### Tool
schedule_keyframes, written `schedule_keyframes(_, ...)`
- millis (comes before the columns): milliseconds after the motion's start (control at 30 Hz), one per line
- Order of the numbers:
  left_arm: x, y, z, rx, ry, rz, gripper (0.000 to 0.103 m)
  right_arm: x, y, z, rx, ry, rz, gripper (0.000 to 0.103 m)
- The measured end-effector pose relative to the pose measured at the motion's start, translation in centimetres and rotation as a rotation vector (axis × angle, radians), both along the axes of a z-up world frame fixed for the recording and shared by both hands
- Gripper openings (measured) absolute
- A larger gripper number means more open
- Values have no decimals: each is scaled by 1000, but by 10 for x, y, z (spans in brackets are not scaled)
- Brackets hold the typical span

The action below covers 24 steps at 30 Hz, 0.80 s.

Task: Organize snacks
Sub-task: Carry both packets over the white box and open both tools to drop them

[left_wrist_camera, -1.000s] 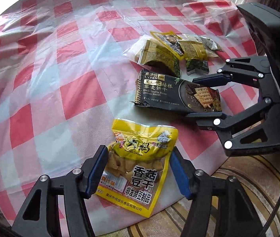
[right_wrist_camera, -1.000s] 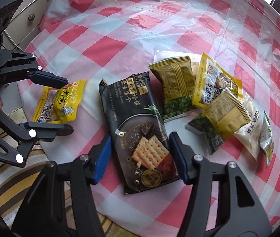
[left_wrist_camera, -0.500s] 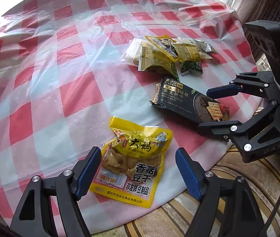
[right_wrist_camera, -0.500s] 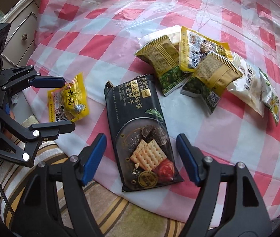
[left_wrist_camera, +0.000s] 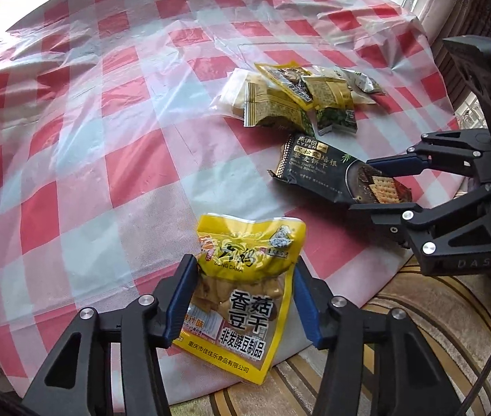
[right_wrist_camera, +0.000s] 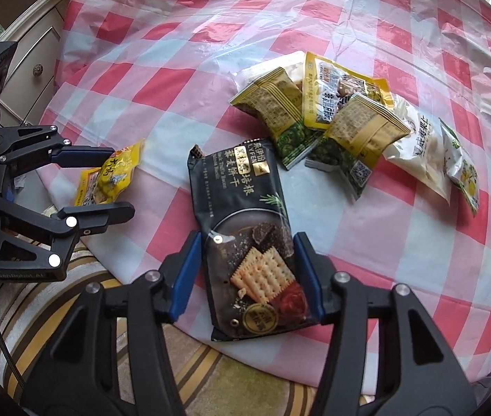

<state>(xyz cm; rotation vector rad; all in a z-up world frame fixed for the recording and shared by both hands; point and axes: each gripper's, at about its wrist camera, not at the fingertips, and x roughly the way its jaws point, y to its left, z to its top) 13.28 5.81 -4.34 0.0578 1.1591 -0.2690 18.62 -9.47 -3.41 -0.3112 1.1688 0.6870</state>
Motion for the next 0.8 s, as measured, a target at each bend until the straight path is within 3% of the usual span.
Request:
schedule_keyframes(300, -8, -9, 10, -8, -8, 35, 46, -16, -29, 24, 68, -31, -45, 55)
schedule_keyframes(467, -8, -22, 11, 88, -6, 40, 41, -22, -47, 29, 87, -36, -105, 55)
schedule_keyframes(633, -9, -37, 13, 78, -4, 22, 38, -29, -73, 38, 131, -42, -163, 55)
schedule_keyframes(733, -7, -45, 21, 77, -25, 36, 31, -33, -89, 45, 154, -49, -192, 55)
schedule_keyframes(800, -4, -51, 27, 63, -36, 38, 18, -35, -101, 49, 171, -53, -214, 55)
